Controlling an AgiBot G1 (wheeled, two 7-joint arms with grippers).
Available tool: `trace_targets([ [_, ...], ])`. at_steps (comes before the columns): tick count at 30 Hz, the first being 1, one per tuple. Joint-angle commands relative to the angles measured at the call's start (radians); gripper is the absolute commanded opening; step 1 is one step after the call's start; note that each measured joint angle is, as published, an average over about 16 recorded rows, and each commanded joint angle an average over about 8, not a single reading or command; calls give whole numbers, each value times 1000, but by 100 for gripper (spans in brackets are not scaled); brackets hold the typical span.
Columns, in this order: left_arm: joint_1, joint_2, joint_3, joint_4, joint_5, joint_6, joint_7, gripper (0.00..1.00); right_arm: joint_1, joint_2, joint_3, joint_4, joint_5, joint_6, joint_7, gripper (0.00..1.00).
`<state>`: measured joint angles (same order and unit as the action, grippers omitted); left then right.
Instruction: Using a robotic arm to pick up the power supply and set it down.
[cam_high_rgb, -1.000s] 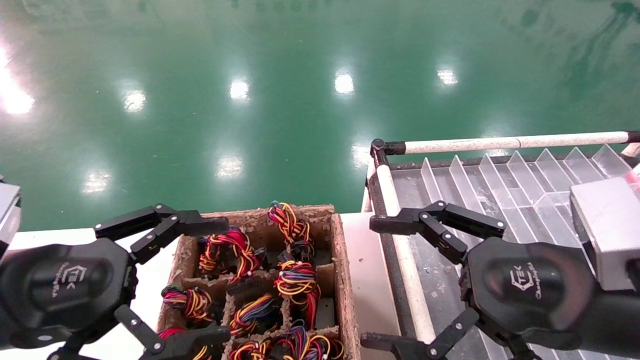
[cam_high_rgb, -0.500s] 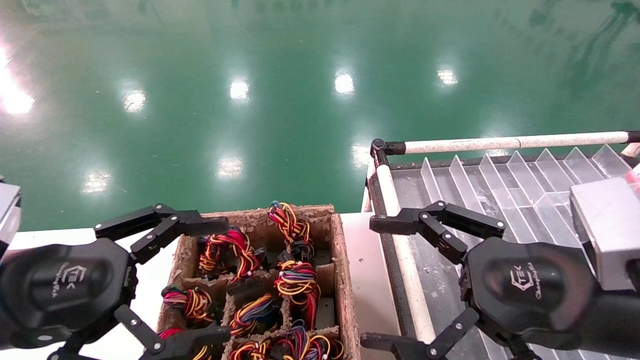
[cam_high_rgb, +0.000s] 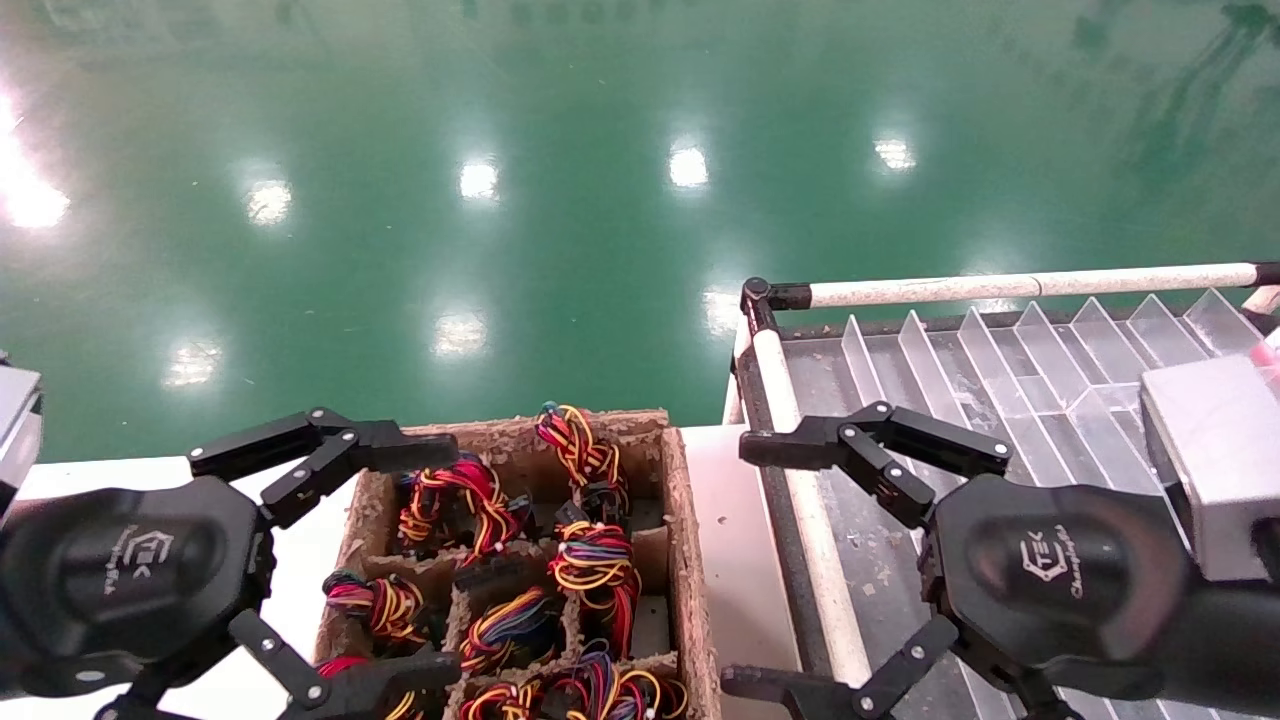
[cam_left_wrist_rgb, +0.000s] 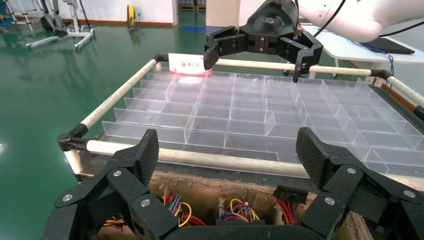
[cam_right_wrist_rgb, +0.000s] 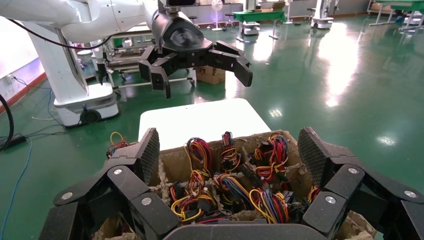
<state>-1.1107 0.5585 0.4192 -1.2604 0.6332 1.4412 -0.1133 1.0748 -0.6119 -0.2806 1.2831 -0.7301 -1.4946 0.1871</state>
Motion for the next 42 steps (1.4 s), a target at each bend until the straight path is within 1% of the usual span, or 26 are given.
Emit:
trace_targets([
  [1,0,0,0,0,0,0,0,0,0,0,0,0,0,0,0,100],
  [10,0,0,0,0,0,0,0,0,0,-1,-1,0,-1,0,0,100],
  [14,0,0,0,0,0,0,0,0,2,-13,-13,-3,-18,5,3,100],
  [20,0,0,0,0,0,0,0,0,39,-75,-66,-44,-105,20,-4,100],
  [24,0,0,0,0,0,0,0,0,89,-143,-115,-121,-186,13,-35,100],
  [25,0,0,0,0,0,0,0,0,103,-162,-127,-147,-206,10,-47,95],
  [26,0,0,0,0,0,0,0,0,118,-182,-140,-177,-227,5,-62,86],
  [32,0,0,0,0,0,0,0,0,197,-296,-198,-387,-319,-26,-167,11],
  [33,0,0,0,0,0,0,0,0,209,-312,-206,-422,-330,-32,-185,3],
  [34,0,0,0,0,0,0,0,0,221,-326,-213,-455,-339,-38,-201,0],
  [38,0,0,0,0,0,0,0,0,263,-374,-239,-576,-368,-62,-259,0],
  [42,0,0,0,0,0,0,0,0,300,-409,-265,-668,-388,-75,-307,0],
])
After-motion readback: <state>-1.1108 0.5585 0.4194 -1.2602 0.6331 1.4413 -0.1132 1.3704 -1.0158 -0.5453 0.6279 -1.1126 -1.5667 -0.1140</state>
